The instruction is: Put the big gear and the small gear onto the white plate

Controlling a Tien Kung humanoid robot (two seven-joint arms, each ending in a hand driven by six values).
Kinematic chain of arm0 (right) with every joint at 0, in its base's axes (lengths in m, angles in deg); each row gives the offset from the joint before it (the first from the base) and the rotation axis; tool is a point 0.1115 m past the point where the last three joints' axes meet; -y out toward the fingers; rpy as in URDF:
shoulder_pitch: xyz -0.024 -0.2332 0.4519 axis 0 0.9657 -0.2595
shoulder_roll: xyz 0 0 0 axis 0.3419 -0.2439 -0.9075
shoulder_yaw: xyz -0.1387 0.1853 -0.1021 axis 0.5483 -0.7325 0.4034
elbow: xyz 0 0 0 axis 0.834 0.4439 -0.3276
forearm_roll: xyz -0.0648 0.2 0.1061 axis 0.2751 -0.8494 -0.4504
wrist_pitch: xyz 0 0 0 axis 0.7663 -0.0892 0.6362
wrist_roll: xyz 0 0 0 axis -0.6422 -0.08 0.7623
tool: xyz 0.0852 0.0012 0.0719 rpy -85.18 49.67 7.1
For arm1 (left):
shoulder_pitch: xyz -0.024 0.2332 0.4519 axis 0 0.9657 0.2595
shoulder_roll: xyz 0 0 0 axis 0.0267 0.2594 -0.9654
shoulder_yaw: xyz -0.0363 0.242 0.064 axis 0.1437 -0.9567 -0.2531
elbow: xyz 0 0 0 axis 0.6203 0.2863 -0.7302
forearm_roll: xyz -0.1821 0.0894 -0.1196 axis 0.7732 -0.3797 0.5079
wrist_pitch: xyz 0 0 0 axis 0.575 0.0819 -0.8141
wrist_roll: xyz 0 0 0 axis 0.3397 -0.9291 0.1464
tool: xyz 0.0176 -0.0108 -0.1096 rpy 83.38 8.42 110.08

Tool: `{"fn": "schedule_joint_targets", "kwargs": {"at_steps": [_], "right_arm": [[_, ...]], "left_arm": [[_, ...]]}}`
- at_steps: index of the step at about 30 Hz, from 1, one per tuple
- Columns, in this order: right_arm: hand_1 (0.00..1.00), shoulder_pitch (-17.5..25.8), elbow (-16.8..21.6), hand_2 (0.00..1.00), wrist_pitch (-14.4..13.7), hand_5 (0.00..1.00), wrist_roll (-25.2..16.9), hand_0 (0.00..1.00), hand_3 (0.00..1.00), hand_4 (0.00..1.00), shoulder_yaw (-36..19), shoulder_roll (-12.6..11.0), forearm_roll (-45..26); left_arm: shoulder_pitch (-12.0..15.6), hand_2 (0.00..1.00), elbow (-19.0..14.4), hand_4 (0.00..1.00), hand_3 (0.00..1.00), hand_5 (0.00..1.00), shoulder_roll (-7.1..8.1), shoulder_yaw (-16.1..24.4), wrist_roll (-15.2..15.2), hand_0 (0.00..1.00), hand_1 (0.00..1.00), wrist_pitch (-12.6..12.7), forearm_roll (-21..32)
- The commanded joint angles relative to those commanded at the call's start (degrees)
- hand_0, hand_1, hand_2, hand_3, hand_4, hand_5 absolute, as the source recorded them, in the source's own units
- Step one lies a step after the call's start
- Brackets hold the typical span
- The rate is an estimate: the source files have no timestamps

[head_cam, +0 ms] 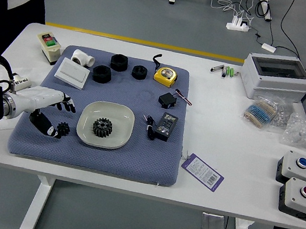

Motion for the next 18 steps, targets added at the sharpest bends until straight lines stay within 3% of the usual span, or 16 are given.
{"fn": "schedule_joint_targets", "kwargs": {"at_steps": [4, 5, 7, 16, 17, 18], "right_arm": [[0.674, -0.11, 0.00, 0.745, 0.05, 0.679, -0.02, 0.666, 0.574, 0.799, -0.40, -0.03, 0.09], [0.674, -0.15, 0.00, 0.745, 0.05, 0.678, -0.02, 0.667, 0.575, 0.799, -0.46, -0.04, 0.15], [0.674, -0.23, 0.00, 0.745, 0.08, 0.678, 0.01, 0.667, 0.575, 0.799, -0.52, -0.05, 0.26], [0.674, -0.36, -0.01, 0.745, 0.12, 0.678, 0.02, 0.666, 0.575, 0.799, -0.69, -0.04, 0.19], [0.674, -0.38, -0.01, 0.745, 0.12, 0.678, 0.03, 0.667, 0.575, 0.799, -0.69, -0.05, 0.24], [0.674, -0.40, -0.01, 0.745, 0.12, 0.678, 0.03, 0.667, 0.575, 0.799, -0.69, -0.05, 0.26]], "left_arm": [[0.03, 0.652, 0.82, 0.865, 0.627, 0.064, -0.53, -0.60, -0.05, 0.595, 0.620, 1.62, 0.00], [0.01, 0.595, 1.02, 0.779, 0.588, 0.040, -0.66, -0.77, -0.08, 0.539, 0.546, 1.91, 0.00], [0.00, 0.595, 1.46, 0.779, 0.588, 0.040, -0.91, -1.19, -0.11, 0.539, 0.546, 2.42, 0.00], [0.68, 0.587, 2.24, 0.743, 0.577, 0.028, -1.24, -2.14, -0.38, 0.511, 0.530, 2.11, 0.00], [0.64, 0.547, 2.33, 0.681, 0.572, 0.002, -1.26, -2.22, -0.38, 0.464, 0.488, 2.11, 0.00], [0.63, 0.547, 2.37, 0.681, 0.572, 0.002, -1.27, -2.26, -0.38, 0.464, 0.488, 2.11, 0.00]]}}
